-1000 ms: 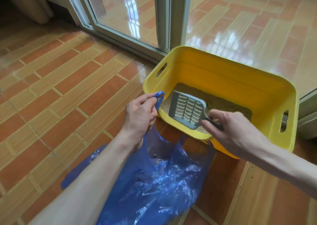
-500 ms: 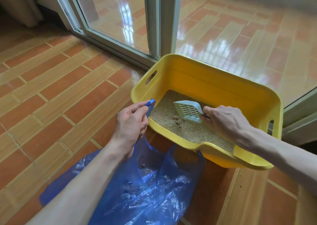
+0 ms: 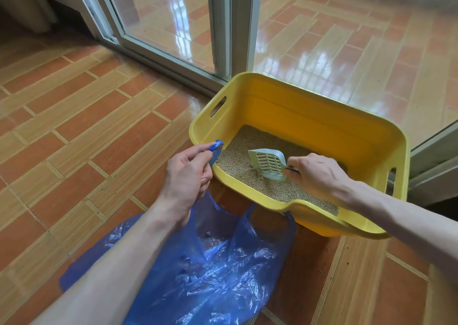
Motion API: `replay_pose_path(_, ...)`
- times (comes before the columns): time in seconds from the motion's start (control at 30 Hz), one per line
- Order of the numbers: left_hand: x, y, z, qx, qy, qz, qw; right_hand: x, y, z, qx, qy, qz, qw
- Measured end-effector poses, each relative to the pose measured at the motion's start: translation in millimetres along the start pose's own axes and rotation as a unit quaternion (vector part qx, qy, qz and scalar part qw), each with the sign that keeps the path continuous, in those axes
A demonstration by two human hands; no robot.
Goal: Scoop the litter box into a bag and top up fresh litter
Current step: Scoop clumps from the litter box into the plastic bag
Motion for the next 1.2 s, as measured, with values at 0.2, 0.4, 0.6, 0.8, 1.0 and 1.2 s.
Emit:
replay_pose_path(0.2,-2.6,0.7,5.8,0.000,-0.002,0.002,1.000,5.5,0.4,-8.1,0.128,0.076,-0.015,0.989)
replay_pose_path(0.4,-4.6,-0.1,8.9,0.010,-0.005,0.003,1.000,5.9,5.9,-17.6,0.286,0.150,-0.049,0.945)
replay_pose_path(0.6,-5.6,0.1,10.7,0.008,-0.004,0.005,1.000,-2.6,8.0,-28.7,0.450,0.239,-0.075,0.857)
replay_pose_path(0.8,-5.4,0.8,10.5,0.017,0.003,0.004,1.000,-13.6,5.9,-21.3,0.528,0.246,-0.071,0.810)
replay_pose_path(1.0,-8.3,-1.5,10.8,0.023,0.003,0.003,1.000,-30.3,-8.5,-5.0,0.576,0.201,-0.075,0.789)
replay_pose_path(1.2,-10.4,-2.7,11.0,0.027,0.000,0.005,1.000,-42.4,-22.1,-6.0,0.613,0.174,-0.090,0.765)
Point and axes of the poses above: each hand's wrist, its own x-axis towards the middle knuckle, its own z-axis out of the back of the hand, y = z × x, the point moved 4 cm from there along x, towards the middle knuckle, and after that the axes turned 11 degrees about y, right-handed, at the moved point
